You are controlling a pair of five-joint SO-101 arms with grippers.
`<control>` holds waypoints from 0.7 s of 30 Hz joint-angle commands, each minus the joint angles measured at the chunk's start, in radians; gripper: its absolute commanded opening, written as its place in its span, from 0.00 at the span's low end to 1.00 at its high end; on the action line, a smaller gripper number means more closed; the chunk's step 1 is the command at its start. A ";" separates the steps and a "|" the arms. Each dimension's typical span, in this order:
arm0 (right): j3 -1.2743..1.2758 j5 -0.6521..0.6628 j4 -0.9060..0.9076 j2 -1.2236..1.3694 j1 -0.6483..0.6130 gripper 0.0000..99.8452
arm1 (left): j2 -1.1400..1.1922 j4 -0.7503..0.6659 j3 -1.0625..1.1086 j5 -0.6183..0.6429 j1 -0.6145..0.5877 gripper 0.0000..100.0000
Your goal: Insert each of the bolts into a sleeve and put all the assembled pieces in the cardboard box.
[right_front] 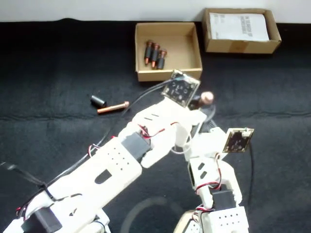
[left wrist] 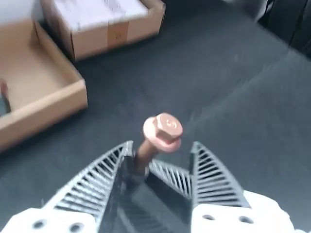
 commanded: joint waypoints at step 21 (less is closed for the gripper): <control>0.133 0.017 -0.002 -0.012 -0.004 0.01 | -0.403 0.279 -0.084 0.015 -0.360 0.20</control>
